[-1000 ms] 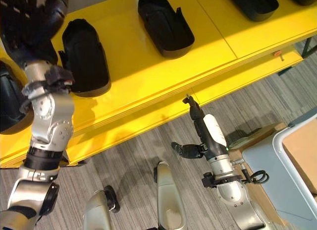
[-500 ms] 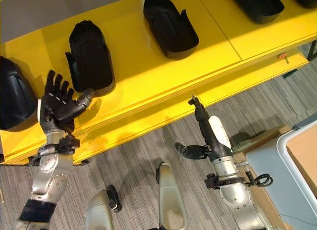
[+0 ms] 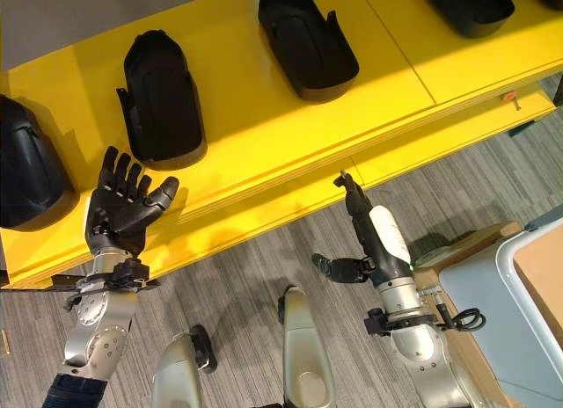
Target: Move parts from the plastic box to the shelf.
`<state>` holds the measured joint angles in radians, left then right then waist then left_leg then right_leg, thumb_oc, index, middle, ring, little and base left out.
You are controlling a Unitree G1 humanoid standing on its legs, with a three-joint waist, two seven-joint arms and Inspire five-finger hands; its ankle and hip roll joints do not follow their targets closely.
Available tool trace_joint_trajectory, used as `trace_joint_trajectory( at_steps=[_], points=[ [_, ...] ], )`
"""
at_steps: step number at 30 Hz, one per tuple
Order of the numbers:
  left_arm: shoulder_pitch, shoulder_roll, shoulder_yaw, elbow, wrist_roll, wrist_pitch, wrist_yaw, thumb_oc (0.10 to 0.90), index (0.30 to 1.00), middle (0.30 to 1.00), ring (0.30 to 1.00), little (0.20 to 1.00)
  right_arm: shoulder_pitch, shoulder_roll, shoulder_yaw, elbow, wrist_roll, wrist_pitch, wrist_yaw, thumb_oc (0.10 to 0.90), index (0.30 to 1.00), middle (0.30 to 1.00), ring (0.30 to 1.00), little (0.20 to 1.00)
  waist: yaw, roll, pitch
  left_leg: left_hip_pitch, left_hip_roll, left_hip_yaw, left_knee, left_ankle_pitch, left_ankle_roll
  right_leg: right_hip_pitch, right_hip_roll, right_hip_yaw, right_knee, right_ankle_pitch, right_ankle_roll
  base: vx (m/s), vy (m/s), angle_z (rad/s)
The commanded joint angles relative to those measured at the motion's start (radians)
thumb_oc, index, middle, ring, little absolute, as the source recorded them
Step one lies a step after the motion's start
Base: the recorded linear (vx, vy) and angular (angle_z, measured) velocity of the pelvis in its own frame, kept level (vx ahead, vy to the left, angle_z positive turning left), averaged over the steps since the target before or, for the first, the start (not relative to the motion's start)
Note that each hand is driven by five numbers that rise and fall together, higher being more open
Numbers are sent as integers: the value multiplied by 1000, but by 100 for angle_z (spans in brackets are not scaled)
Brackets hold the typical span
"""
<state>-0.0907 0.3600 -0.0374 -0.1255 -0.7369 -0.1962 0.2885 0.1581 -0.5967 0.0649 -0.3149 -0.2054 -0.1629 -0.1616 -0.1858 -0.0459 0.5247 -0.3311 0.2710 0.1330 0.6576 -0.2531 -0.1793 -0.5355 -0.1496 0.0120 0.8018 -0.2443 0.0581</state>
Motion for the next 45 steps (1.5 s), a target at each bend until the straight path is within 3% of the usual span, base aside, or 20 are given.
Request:
trace_joint_trajectory(
  at_steps=[1, 6, 17, 25, 30, 45],
  points=[
    [-66, 20, 15, -41, 67, -72, 43, 900, 1000, 1000, 1000, 1000, -43, 0, -55, -108, -24, -59, -46, 900, 1000, 1000, 1000, 1000, 20, -50, -69, -28, 44, -82, -29, 79, 6, 75, -106, 57, -136, 116, 93, 0, 0, 0],
    [-60, -3, 46, 9, 108, -68, 100, 900, 1000, 1000, 1000, 1000, -41, -6, -54, -116, -28, -59, -61, 900, 1000, 1000, 1000, 1000, 23, -57, -63, -32, 44, -83, -25, 77, 6, 72, -107, 58, -134, 115, 92, 0, 0, 0],
    [-16, -8, 68, 28, 103, -60, 112, 900, 1000, 1000, 1000, 1000, -56, -7, -54, -112, -25, -54, -78, 900, 1000, 1000, 1000, 1000, 30, -56, -61, -35, 41, -82, -19, 75, 8, 70, -109, 56, -129, 112, 92, 0, 0, 0],
    [-136, 22, -12, 74, 159, -34, 77, 900, 1000, 1000, 1000, 1000, -67, -11, -48, -94, -15, -51, -71, 900, 1000, 1000, 1000, 1000, 14, -59, -63, -32, 43, -76, -18, 71, 7, 63, -105, 60, -124, 111, 92, 0, 0, 0],
    [-209, 35, -79, 100, 70, -32, 1, 900, 1000, 1000, 1000, 1000, -63, -2, -43, -91, 10, -48, -50, 900, 1000, 1000, 1000, 1000, -6, -55, -65, -26, 48, -70, -9, 61, 6, 62, -100, 68, -115, 104, 94, 0, 0, 0],
    [-242, 38, -129, 128, 17, -24, -37, 900, 1000, 1000, 1000, 1000, -41, 2, -44, -93, 22, -51, -26, 900, 1000, 1000, 1000, 1000, -22, -53, -66, -27, 53, -65, 2, 57, 3, 51, -96, 74, -107, 104, 95, 1, 2, -1]
  ],
)
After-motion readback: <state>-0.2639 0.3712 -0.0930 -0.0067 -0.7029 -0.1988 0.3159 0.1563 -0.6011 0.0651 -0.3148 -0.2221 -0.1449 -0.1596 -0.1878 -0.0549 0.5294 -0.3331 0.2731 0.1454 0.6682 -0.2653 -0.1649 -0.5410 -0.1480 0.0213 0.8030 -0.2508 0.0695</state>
